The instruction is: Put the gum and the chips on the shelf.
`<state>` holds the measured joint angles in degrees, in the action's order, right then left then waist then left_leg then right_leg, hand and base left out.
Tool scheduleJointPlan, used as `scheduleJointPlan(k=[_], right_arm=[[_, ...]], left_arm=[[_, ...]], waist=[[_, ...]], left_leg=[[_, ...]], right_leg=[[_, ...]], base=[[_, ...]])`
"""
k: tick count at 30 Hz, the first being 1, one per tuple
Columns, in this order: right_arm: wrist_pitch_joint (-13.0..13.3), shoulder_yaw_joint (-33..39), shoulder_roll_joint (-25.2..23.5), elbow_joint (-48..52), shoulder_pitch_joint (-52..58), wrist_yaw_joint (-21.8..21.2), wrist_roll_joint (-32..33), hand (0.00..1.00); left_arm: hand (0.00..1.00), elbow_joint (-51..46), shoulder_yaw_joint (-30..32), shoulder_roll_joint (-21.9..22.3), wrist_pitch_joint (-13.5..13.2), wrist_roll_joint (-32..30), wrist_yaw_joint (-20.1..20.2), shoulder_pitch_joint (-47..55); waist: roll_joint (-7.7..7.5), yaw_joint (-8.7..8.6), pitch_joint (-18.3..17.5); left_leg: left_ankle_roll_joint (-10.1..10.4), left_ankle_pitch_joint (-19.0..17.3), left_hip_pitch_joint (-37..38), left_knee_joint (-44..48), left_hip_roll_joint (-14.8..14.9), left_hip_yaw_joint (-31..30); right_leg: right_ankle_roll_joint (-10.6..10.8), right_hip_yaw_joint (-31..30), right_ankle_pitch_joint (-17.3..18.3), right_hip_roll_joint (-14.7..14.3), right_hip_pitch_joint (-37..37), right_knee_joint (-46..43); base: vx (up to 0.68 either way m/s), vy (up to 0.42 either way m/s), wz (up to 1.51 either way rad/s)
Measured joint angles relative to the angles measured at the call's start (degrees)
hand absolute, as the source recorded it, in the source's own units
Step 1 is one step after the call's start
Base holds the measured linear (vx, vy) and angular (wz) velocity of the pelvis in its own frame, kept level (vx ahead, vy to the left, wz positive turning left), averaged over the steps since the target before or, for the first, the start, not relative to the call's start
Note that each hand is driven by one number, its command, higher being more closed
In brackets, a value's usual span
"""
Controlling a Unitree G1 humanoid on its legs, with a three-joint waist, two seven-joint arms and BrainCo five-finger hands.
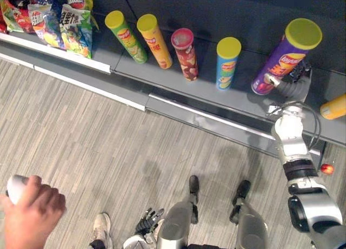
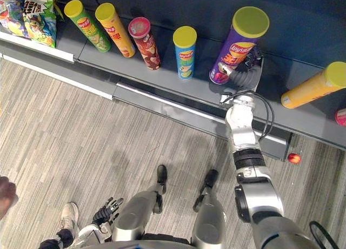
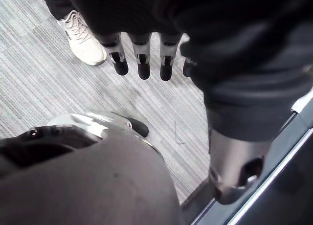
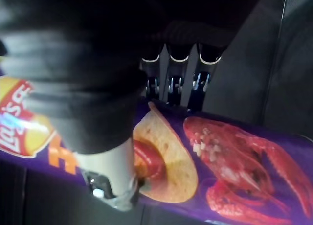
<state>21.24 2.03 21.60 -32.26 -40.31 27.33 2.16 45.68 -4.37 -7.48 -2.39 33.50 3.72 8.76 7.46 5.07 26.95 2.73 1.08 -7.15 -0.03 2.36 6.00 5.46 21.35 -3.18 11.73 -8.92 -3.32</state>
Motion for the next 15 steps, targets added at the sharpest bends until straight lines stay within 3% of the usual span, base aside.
scheduleJointPlan(k=[15], right_arm=[[-0.1,3.95,2.23,-6.53,-3.82,7.86,-2.37,1.0]], left_arm=[[0.0,0.03,-4.44,-1.06,0.58,0.19,0.63,-1.91]], waist=[[2.59,0.02,1.19]], left_leg=[[-0.36,1.68,-2.23,-1.19,-0.15,1.36]], right_leg=[[-0.4,-1.51,-2.22,-0.25,-3.06,1.39]], base=[[0.0,0.007,-0.04]])
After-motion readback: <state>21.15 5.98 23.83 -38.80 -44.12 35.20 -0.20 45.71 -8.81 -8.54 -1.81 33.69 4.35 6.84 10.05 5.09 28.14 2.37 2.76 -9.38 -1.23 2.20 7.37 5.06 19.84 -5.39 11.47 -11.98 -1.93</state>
